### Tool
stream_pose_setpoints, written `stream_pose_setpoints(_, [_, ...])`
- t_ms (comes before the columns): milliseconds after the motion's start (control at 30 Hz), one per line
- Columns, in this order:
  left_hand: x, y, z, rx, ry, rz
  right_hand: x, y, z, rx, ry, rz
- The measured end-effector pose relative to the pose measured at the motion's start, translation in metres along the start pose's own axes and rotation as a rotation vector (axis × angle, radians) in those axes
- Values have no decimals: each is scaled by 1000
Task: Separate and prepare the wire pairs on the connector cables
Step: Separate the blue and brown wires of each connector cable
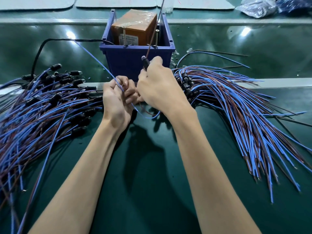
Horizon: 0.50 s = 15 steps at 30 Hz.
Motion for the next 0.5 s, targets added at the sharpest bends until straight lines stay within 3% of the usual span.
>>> stream_pose_setpoints(200, [-4, 1, 2, -72, -92, 2, -4, 0, -3, -112, -94, -100])
stream_pose_setpoints(500, [-7, 8, 5, -317, -251, -69, -9, -1, -10, -79, -142, -208])
Point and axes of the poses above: each hand's wrist, its own x-axis away from the middle knuckle, its own y-axis out of the back of the hand, z = x × y, the point moved 1 cm from there along -x, towards the middle knuckle, and after that the axes turned 15 degrees about x, right-handed, at the moved point
